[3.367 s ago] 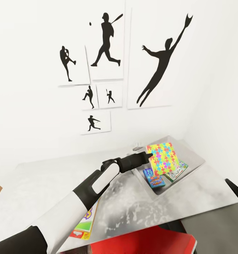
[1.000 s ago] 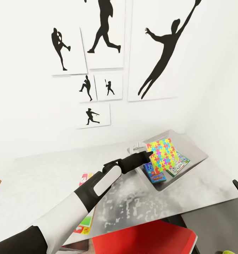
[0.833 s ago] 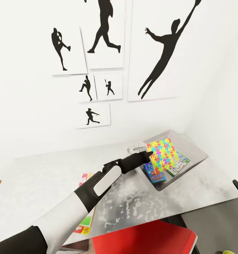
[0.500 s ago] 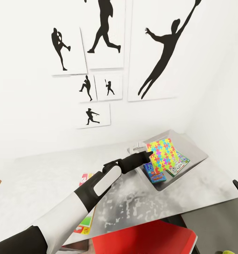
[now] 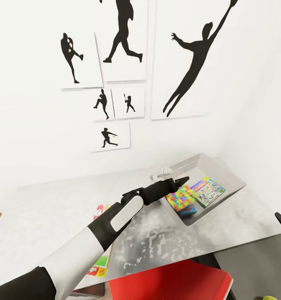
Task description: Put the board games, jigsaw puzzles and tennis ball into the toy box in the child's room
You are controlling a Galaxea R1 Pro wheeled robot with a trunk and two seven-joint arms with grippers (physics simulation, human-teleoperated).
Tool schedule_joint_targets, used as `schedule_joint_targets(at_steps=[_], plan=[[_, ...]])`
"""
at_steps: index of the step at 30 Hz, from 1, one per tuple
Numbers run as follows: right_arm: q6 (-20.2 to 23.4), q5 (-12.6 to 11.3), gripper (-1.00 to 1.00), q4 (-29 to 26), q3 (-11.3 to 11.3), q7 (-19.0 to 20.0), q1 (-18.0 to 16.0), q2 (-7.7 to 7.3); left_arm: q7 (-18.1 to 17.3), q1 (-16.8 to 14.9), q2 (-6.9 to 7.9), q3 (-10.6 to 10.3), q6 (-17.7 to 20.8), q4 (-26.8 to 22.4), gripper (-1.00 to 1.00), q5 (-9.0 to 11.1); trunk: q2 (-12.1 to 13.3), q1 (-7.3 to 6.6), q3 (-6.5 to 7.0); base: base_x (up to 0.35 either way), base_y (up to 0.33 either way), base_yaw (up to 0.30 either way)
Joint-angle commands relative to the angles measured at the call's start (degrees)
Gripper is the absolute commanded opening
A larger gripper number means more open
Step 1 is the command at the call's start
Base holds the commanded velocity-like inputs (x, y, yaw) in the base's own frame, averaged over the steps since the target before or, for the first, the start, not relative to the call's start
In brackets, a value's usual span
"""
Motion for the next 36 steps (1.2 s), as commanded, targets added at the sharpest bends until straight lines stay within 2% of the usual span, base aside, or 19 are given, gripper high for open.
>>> schedule_joint_targets(at_steps=[1, 5, 12, 15, 17, 20, 21, 22, 24, 25, 26, 27, 29, 30, 31, 32, 33, 34, 36], plan=[[0.49, -0.07, 1.00, -0.01, -0.03, 0.08, -0.04, -0.04, -0.08, -0.06, 0.00, -0.01, 0.25, -0.10, 1.00, 0.48, -0.11, 0.03, -0.10, 0.000, 0.000, 0.000], [0.44, -0.06, 1.00, -0.01, -0.03, 0.08, -0.05, -0.04, -0.09, -0.06, 0.00, 0.06, 0.27, -0.93, 1.00, 0.48, -0.11, 0.03, -0.10, 0.000, 0.000, 0.000], [0.42, -0.07, 1.00, -0.01, -0.03, 0.08, -0.04, -0.08, 0.09, 0.01, 0.00, 0.37, 1.29, -6.05, 1.00, 0.48, -0.11, 0.03, -0.10, 0.000, 0.000, 0.000], [0.42, -0.05, 1.00, -0.01, -0.03, 0.13, -0.06, -0.08, 0.09, 0.09, 0.00, 0.67, 2.89, -7.93, 1.00, 0.48, -0.11, 0.03, -0.10, 0.000, 0.000, 0.000], [0.45, -0.06, 1.00, -0.01, -0.03, 0.15, -0.05, -0.09, 0.09, 0.16, 0.00, 1.39, 5.30, -10.20, 1.00, 0.47, -0.11, 0.03, -0.10, 0.000, 0.000, 0.000], [0.45, -0.04, 1.00, -0.01, -0.03, 0.16, -0.07, -0.09, 0.00, 0.44, 0.00, 5.69, 11.99, -14.30, 1.00, 0.42, -0.11, 0.03, -0.10, 0.000, 0.000, 0.000], [0.46, -0.07, 1.00, -0.01, -0.03, 0.17, -0.05, -0.09, -0.10, 0.54, 0.00, 8.53, 15.53, -15.76, 1.00, 0.41, -0.11, 0.03, -0.10, 0.000, 0.000, 0.000], [0.45, -0.06, 1.00, -0.01, -0.03, 0.17, -0.04, -0.09, -0.15, 0.60, 0.00, 10.14, 17.46, -16.48, 1.00, 0.42, -0.11, 0.03, -0.10, 0.000, 0.000, 0.000], [0.44, -0.07, 1.00, -0.01, -0.03, 0.17, -0.05, -0.09, -0.30, 0.73, 1.37, 17.30, 25.92, -19.21, 1.00, 0.46, -0.11, 0.03, -0.10, 0.000, 0.000, 0.000], [0.43, -0.06, 1.00, -0.01, -0.03, 0.17, -0.06, -0.09, -0.33, 0.75, 1.77, 19.15, 28.17, -19.80, 1.00, 0.46, -0.11, 0.03, -0.10, 0.000, 0.000, 0.000], [0.43, -0.05, 1.00, -0.01, -0.03, 0.17, -0.06, -0.09, -0.37, 0.78, 2.52, 22.82, 32.86, -20.83, 1.00, 0.47, -0.11, 0.03, -0.10, 0.000, 0.000, 0.000], [0.43, -0.04, 1.00, -0.01, -0.03, 0.17, -0.07, -0.09, -0.38, 0.79, 2.88, 24.74, 35.14, -21.24, 1.00, 0.47, -0.11, 0.03, -0.10, 0.000, 0.000, 0.000], [0.43, -0.07, 1.00, -0.01, -0.03, 0.16, -0.08, -0.14, -0.42, 0.81, 4.60, 31.75, 41.14, -22.40, 1.00, 0.85, -0.11, 0.03, -0.10, 0.000, 0.000, 0.000], [0.43, -0.05, 1.00, -0.01, -0.03, 0.13, -0.07, -0.15, -0.43, 0.81, 6.24, 34.22, 42.61, -22.72, 1.00, 1.58, -0.11, 0.03, -0.10, 0.000, 0.000, 0.000], [0.42, -0.04, 1.00, -0.01, -0.03, 0.12, -0.06, -0.16, -0.43, 0.82, 7.77, 35.08, 43.12, -22.83, 1.00, 2.40, -0.11, 0.03, -0.10, 0.000, 0.000, 0.000], [0.42, -0.04, 1.00, -0.01, -0.03, 0.11, -0.05, -0.15, -0.43, 0.82, 10.45, 36.31, 43.86, -23.00, 1.00, 3.90, -0.11, 0.03, -0.10, 0.000, 0.000, 0.000], [0.42, -0.03, 1.00, -0.01, -0.03, 0.10, -0.06, -0.15, -0.43, 0.82, 12.08, 36.74, 44.12, -23.06, 1.00, 4.92, -0.11, 0.03, -0.10, 0.000, 0.000, 0.000], [0.42, -0.04, 1.00, -0.01, -0.03, 0.09, -0.04, -0.16, -0.44, 0.82, 15.78, 37.32, 44.44, -23.14, 1.00, 7.57, -0.11, 0.03, -0.10, 0.000, 0.000, 0.000], [0.42, -0.05, 1.00, -0.01, -0.03, 0.09, -0.07, -0.17, -0.47, 0.91, 24.20, 37.87, 44.44, -23.23, 1.00, 14.72, -0.11, 0.03, -0.10, 0.000, 0.000, 0.000]])
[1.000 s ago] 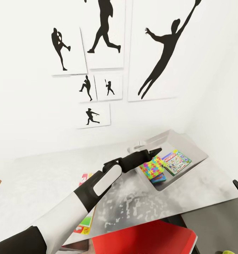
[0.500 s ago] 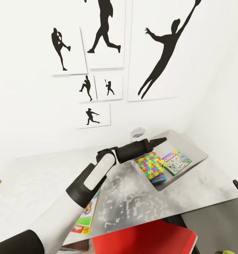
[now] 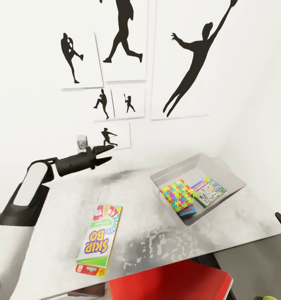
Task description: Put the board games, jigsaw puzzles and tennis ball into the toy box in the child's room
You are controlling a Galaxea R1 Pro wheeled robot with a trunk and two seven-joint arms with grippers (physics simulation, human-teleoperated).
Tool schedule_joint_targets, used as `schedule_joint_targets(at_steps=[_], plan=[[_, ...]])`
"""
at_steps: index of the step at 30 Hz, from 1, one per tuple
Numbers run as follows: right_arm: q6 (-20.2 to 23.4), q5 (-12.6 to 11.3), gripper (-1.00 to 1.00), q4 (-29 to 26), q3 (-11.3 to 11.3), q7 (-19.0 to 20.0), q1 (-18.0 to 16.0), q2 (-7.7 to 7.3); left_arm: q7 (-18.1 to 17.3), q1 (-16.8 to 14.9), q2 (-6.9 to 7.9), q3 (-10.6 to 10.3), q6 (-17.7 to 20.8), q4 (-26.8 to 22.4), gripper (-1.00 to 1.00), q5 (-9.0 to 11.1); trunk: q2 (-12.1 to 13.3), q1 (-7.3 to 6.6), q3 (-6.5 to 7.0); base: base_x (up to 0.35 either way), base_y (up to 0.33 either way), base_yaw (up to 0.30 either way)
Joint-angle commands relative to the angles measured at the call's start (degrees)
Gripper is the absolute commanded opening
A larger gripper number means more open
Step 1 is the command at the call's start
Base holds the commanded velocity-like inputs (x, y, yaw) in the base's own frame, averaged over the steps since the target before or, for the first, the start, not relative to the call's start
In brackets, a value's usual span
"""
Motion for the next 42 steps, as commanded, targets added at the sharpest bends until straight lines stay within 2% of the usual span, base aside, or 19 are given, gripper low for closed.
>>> schedule_joint_targets(at_steps=[1, 2, 4, 6, 7, 8, 9, 10, 11, 12, 14, 15, 17, 21, 30, 32, 33, 42], plan=[[0.51, -0.07, 1.00, -0.02, -0.03, 0.08, -0.05, -0.01, -0.62, 0.24, 4.61, 0.02, 0.07, 0.00, 1.00, 3.72, -0.10, 0.03, -0.10, 0.000, 0.000, 0.000], [0.51, -0.07, 1.00, -0.02, -0.03, 0.08, -0.04, -0.01, -0.63, 0.57, 6.63, -0.01, 0.07, -0.01, 1.00, 5.70, -0.10, 0.03, -0.10, 0.000, 0.000, 0.000], [0.51, -0.06, 1.00, -0.02, -0.03, 0.08, -0.04, -0.01, -0.64, 3.15, 13.79, -0.15, 0.07, -0.02, 1.00, 12.58, -0.10, 0.03, -0.10, 0.000, 0.000, 0.000], [0.51, -0.06, 1.00, -0.02, -0.03, 0.08, -0.03, -0.01, -0.65, 4.80, 16.80, -0.17, 0.07, -0.03, 1.00, 14.99, -0.10, 0.03, -0.10, 0.000, 0.000, 0.000], [0.49, -0.06, 1.00, -0.02, -0.03, 0.05, -0.03, 0.01, -0.72, 6.56, 19.58, -0.16, 0.07, -0.03, 1.00, 16.65, -0.10, 0.03, -0.10, 0.000, 0.000, 0.000], [0.50, -0.06, 1.00, -0.02, -0.03, 0.03, -0.02, 0.03, -1.02, 8.34, 22.20, -0.18, 0.07, -0.02, 1.00, 17.70, -0.10, 0.03, -0.10, 0.000, 0.000, 0.000], [0.49, -0.06, 1.00, -0.03, -0.03, 0.02, -0.01, 0.04, -1.32, 9.25, 23.44, -0.18, 0.07, 0.01, 1.00, 18.08, -0.10, 0.03, -0.10, 0.000, 0.000, 0.000], [0.46, -0.06, 1.00, -0.05, -0.02, -0.02, -0.02, 0.05, -2.14, 11.25, 25.70, -0.19, 0.07, 0.20, 1.00, 18.60, -0.10, 0.03, -0.10, 0.000, 0.000, 0.000], [0.46, -0.06, 1.00, -0.06, 0.00, -0.04, -0.03, 0.06, -2.67, 12.36, 26.71, -0.20, 0.07, 0.35, 1.00, 18.75, -0.10, 0.03, -0.10, 0.000, 0.000, 0.000], [0.43, -0.06, 1.00, -0.07, 0.02, -0.08, -0.02, 0.06, -3.90, 14.79, 28.41, -0.19, 0.07, 0.63, 1.00, 18.79, -0.10, 0.03, -0.10, 0.000, 0.000, 0.000], [0.23, -0.06, 1.00, -0.12, 0.11, -0.16, -0.01, 0.11, -6.89, 19.98, 30.51, 0.16, 0.07, 1.22, 1.00, 18.67, -0.10, 0.03, -0.10, 0.000, 0.000, 0.000], [-0.02, -0.06, 1.00, -0.15, 0.19, -0.20, 0.00, 0.15, -8.26, 22.23, 31.04, 0.31, 0.07, 1.45, 1.00, 18.60, -0.10, 0.03, -0.10, 0.000, 0.000, 0.000], [-0.44, -0.06, 1.00, -0.17, 0.29, -0.28, -0.02, 0.20, -9.67, 24.56, 31.43, 0.43, 0.07, 1.90, 1.00, 18.36, -0.10, 0.03, -0.09, 0.000, 0.000, 0.000], [-0.89, -0.06, 1.00, -0.15, 0.50, -0.34, -0.02, 0.31, -10.93, 26.42, 31.83, 0.98, 0.07, 2.57, 1.00, 17.07, -0.10, 0.03, 0.10, -0.001, 0.000, 0.000], [-1.52, -0.06, 1.00, -0.14, 0.89, -0.44, -0.02, 0.75, -11.27, 27.07, 31.32, 2.25, 0.07, 3.67, 1.00, 15.80, -0.10, 0.03, 0.51, -0.091, 0.008, 0.000], [-1.85, -0.06, 1.00, -0.12, 1.23, -0.44, -0.04, 0.76, -11.28, 27.10, 31.31, 2.33, 0.07, 3.74, 1.00, 15.72, -0.10, 0.03, 0.52, -0.034, 0.006, 0.000], [-2.21, -0.06, 1.00, -0.13, 2.60, -0.48, -0.04, 0.73, -11.29, 27.11, 31.23, 2.34, 0.07, 3.76, 1.00, 15.65, -0.10, 0.03, 0.52, -0.006, 0.001, 0.000], [-2.30, -0.03, 1.00, -0.17, 3.54, -1.35, -0.07, 0.76, -11.35, 27.12, 31.20, 2.34, 0.07, 3.74, 1.00, 15.63, -0.10, 0.03, 0.53, -0.018, 0.000, 0.000]])
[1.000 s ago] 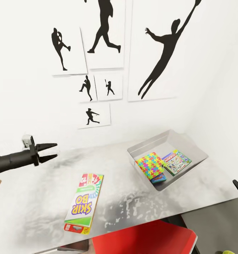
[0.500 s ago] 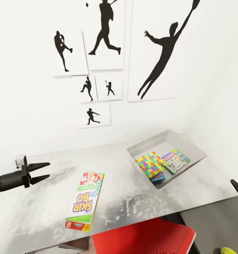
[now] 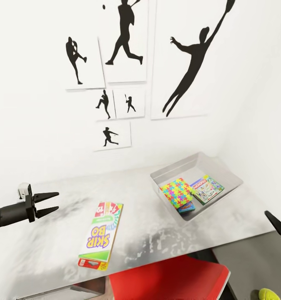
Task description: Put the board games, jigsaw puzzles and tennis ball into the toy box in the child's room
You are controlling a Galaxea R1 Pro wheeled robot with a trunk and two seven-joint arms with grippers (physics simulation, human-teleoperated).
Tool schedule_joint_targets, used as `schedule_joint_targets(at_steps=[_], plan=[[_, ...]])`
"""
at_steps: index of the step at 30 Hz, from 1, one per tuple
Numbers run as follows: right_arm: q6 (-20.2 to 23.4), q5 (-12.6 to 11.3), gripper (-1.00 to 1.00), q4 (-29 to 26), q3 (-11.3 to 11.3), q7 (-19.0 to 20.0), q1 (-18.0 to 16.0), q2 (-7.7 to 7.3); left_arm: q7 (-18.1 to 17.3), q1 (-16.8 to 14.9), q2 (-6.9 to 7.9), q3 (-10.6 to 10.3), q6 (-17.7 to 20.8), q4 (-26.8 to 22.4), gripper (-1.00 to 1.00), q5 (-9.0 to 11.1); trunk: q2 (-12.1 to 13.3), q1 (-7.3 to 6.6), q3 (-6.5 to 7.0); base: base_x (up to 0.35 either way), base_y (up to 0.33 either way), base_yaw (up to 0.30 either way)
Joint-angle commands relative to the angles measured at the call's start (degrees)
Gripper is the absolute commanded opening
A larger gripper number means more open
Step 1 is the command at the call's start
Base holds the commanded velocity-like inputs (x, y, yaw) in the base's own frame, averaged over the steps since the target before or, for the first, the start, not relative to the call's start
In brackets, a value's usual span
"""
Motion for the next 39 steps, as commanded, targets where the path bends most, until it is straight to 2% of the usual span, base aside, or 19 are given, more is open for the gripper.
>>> schedule_joint_targets(at_steps=[1, 7, 10, 30, 39], plan=[[0.50, -0.09, 1.00, -0.04, -0.01, -0.30, -0.05, 0.01, -0.57, -0.08, 0.06, -0.12, 0.04, 0.06, 1.00, -0.35, -0.12, 0.03, -0.10, -0.101, 0.006, 0.000], [0.57, -0.11, 1.00, 0.02, 0.06, -3.85, -0.04, 0.02, -0.53, -0.07, 0.06, -0.11, 0.01, 0.06, 1.00, -0.42, -0.12, 0.03, -0.02, -0.181, 0.068, 0.004], [0.58, -0.11, 1.00, 0.03, -0.03, -4.11, -0.04, 0.00, -0.53, -0.07, 0.06, -0.12, 0.02, 0.06, 1.00, -0.43, -0.12, 0.03, 0.18, -0.076, 0.022, 0.045], [-0.81, -0.15, 1.00, -0.05, -0.36, -3.73, -0.03, -0.01, -0.61, -0.07, 0.06, -0.13, 0.03, 0.06, 1.00, -0.53, -0.12, 0.03, 1.95, -0.006, 0.002, 0.070], [-0.83, -0.12, 1.00, -0.06, -0.53, -1.08, 0.00, -0.06, -0.61, -0.07, 0.06, -0.13, 0.03, -0.05, 1.00, -0.53, -0.12, 0.03, 2.76, 0.000, 0.000, 0.072]])
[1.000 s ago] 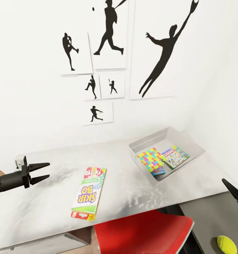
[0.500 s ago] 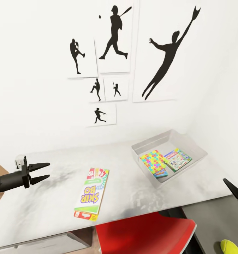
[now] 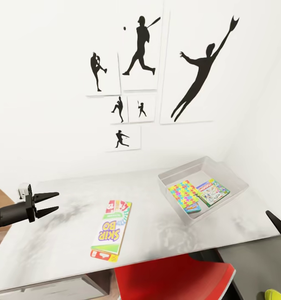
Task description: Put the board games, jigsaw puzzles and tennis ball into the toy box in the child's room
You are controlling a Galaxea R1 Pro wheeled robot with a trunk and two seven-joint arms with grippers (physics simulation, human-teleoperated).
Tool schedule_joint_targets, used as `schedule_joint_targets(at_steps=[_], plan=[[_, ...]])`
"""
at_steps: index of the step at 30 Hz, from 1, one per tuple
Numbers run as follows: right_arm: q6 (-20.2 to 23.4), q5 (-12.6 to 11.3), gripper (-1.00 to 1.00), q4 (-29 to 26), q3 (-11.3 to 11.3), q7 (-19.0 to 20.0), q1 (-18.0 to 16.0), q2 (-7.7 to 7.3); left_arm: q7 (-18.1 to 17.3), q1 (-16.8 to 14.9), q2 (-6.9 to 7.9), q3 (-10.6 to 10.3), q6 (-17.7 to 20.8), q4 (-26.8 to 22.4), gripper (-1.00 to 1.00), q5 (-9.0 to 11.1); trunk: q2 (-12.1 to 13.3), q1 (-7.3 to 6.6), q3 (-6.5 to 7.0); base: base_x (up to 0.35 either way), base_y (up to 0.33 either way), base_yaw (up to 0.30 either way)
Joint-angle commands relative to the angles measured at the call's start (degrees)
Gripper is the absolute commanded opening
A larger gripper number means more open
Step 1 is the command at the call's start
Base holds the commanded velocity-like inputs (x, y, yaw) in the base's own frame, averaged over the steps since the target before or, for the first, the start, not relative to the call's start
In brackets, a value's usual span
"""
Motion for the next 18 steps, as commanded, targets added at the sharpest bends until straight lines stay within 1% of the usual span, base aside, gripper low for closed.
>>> schedule_joint_targets(at_steps=[1, 11, 18], plan=[[0.48, -0.09, 1.00, -0.01, -0.03, 0.17, -0.05, -0.01, -0.58, -0.09, 0.05, -0.12, 0.02, 0.03, 1.00, -0.44, -0.11, 0.04, -0.02, 0.000, 0.000, 0.072], [0.40, -0.10, 1.00, -0.01, -0.04, 0.34, -0.04, 0.00, -0.58, -0.09, 0.05, -0.12, 0.03, -0.12, 1.00, -0.44, -0.11, 0.04, 0.88, 0.000, 0.000, 0.072], [-1.00, -0.16, 1.00, -0.01, -0.04, 0.35, -0.08, -0.01, -0.59, -0.09, 0.05, -0.12, 0.03, -0.25, 1.00, -0.44, -0.11, 0.04, 1.51, 0.000, 0.000, 0.072]])
